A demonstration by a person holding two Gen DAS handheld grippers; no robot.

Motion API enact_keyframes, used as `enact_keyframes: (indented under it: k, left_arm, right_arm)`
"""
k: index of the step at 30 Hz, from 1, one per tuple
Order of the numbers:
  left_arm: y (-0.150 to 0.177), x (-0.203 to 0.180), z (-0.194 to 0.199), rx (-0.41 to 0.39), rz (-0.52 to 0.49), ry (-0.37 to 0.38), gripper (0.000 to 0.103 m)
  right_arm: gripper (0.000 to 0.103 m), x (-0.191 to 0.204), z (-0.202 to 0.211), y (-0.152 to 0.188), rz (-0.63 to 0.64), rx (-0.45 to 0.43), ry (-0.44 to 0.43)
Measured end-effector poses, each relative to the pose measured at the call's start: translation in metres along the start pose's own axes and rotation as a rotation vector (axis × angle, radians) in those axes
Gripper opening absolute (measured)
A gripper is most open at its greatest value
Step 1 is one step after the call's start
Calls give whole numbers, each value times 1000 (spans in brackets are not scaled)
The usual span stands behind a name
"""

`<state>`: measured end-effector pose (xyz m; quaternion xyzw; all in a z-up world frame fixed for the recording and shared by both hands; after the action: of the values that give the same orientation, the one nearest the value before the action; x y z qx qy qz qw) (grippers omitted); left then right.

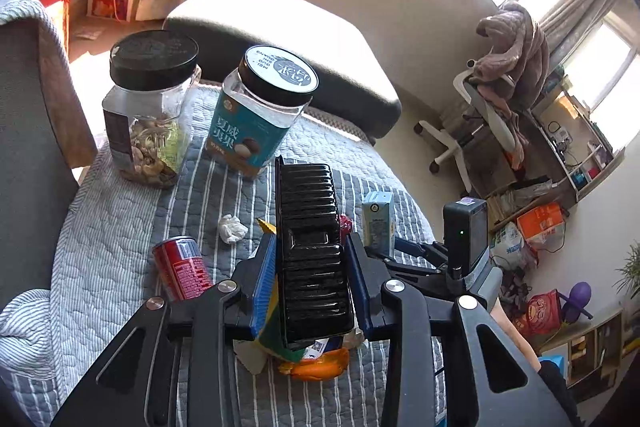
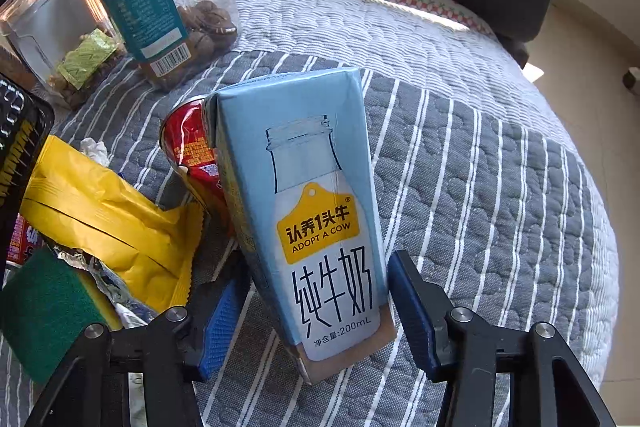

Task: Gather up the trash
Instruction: 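Carry the black tray and milk carton over the white bin with both tools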

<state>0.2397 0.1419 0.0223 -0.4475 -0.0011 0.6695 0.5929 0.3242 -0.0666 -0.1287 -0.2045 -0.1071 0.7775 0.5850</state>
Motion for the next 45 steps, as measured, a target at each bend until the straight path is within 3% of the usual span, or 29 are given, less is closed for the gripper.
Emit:
enact_keyframes:
  k: [6, 12, 20, 26, 39, 45]
  left_arm:
    - [11, -21, -8, 21, -69, -4, 34]
    - [30, -53, -12, 44, -159, 12, 34]
    - [67, -116, -21, 78, -324, 39, 34]
    - [86, -149, -40, 109, -374, 76, 34]
    - [122, -240, -107, 140, -423, 226, 34]
    - [145, -288, -148, 163, -398, 350, 34]
  right_arm:
    - [60, -30, 57, 28, -113, 3, 51]
    - [60, -64, 112, 81, -249, 46, 84]
    - [60, -107, 147, 151, -401, 95, 144]
    - [60, -138, 174, 181, -475, 60, 175]
    - [60, -210, 188, 252, -610, 113, 270]
    - [60, -235, 193, 275, -656, 133, 298]
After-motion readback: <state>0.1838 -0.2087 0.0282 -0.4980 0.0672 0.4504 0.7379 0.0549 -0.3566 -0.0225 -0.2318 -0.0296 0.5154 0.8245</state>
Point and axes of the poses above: each gripper's, at about its wrist camera, not at the fingertips, and z roughly against the way its jaws point, x to its left, y to its underside, the point moved 1 cm from there along -z, roughly the way its jaws point, and after that the axes turned 10 degrees about y, right-handed, at the moved point
